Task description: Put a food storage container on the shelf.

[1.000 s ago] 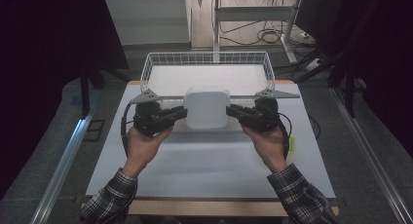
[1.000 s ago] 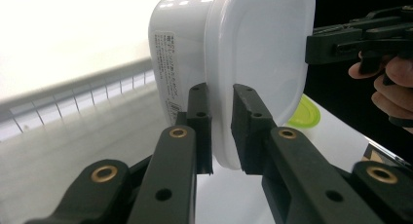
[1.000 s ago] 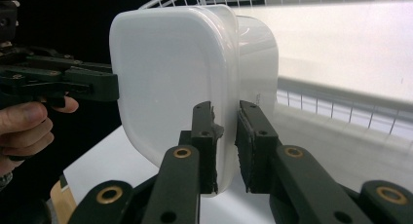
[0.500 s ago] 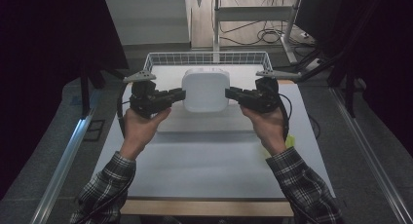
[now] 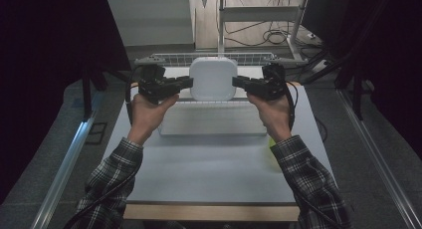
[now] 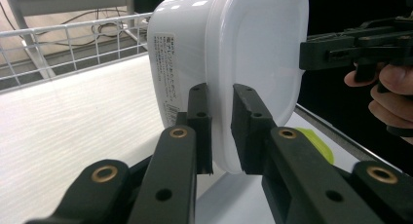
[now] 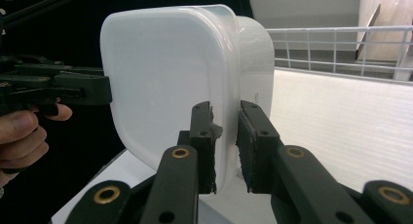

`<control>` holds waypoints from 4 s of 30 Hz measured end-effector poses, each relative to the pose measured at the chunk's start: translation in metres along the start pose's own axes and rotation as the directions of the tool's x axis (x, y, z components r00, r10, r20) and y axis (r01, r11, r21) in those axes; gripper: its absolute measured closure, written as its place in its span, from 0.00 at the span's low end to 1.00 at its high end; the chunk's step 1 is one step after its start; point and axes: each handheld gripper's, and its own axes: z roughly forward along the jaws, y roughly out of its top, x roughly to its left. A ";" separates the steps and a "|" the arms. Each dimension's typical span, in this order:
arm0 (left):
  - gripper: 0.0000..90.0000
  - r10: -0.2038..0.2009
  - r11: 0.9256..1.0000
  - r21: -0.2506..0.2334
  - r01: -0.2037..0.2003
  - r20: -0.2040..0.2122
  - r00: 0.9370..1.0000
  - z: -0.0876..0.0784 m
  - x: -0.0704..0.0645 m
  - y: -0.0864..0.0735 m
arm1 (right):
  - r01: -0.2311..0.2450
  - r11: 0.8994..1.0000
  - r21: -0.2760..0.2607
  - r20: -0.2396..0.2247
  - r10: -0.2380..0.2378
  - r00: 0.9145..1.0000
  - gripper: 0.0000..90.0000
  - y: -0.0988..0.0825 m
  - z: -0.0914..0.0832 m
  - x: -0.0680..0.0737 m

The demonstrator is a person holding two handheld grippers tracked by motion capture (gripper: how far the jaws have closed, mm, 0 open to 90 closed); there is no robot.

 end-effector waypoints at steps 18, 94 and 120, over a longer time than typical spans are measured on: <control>0.76 0.057 0.998 0.001 -0.057 -0.071 0.996 0.017 0.001 -0.006 | 0.019 1.000 0.018 0.038 -0.020 0.999 0.79 0.004 0.012 -0.004; 0.79 0.089 0.996 0.012 -0.089 -0.023 0.996 0.033 0.000 -0.044 | 0.131 0.991 0.041 0.037 -0.133 0.990 0.64 -0.030 0.003 -0.010; 0.24 0.117 0.987 0.112 -0.116 0.002 0.993 0.004 -0.023 -0.142 | 0.205 0.972 0.111 0.003 -0.207 0.978 0.24 -0.120 -0.020 -0.002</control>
